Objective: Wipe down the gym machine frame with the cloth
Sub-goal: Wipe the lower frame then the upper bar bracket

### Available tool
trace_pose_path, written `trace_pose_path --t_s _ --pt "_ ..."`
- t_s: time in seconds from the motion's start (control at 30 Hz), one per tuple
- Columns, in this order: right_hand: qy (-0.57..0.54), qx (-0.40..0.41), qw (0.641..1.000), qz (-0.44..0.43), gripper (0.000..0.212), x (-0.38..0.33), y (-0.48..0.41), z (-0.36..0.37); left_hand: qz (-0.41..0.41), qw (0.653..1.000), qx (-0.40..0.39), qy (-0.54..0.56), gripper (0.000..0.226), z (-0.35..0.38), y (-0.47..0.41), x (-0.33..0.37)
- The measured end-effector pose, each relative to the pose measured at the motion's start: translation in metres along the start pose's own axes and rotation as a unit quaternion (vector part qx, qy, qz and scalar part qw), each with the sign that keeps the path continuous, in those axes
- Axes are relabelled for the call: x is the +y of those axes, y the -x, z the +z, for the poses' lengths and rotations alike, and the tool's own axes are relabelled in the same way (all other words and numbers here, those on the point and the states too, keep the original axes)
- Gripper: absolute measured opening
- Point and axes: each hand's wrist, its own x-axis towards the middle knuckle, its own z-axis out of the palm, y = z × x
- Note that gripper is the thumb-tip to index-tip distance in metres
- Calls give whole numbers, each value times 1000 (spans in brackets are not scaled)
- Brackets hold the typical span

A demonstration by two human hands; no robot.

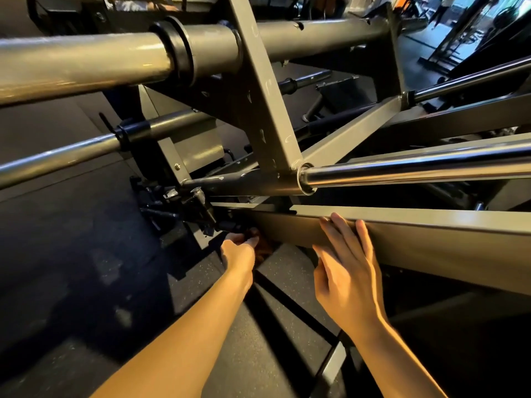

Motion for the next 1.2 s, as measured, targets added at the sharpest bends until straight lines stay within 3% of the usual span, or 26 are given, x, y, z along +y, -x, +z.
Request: trace_pose_path --t_s 0.1,0.2,0.43,0.6,0.73,0.83,0.9,1.03,1.2 --pt "8 -9 1000 16 43 -2 0 1 -40 994 -101 8 34 -16 9 3" --pt "13 17 1000 -20 30 -6 -3 -5 -22 984 -174 14 24 -26 29 10" --pt "-20 93 995 -42 26 -14 -9 -12 141 980 -107 -93 19 -58 65 70" --pt "-40 129 989 -54 27 -44 -35 -31 246 956 -127 -101 17 -57 88 121" --pt "-41 152 986 -60 32 -62 -66 -51 260 950 -145 -98 20 -44 87 146" --pt "-46 146 987 -49 32 -72 -99 -62 213 964 -149 -60 21 -32 81 164" --pt "-43 120 992 -10 37 -80 -126 -72 202 969 -136 -44 23 -22 76 173" --pt "-92 6 984 152 52 -78 -171 -81 232 968 -92 -38 12 -1 63 159" --pt "-219 -49 949 224 40 -72 -198 -74 204 969 -74 -119 18 2 57 142"
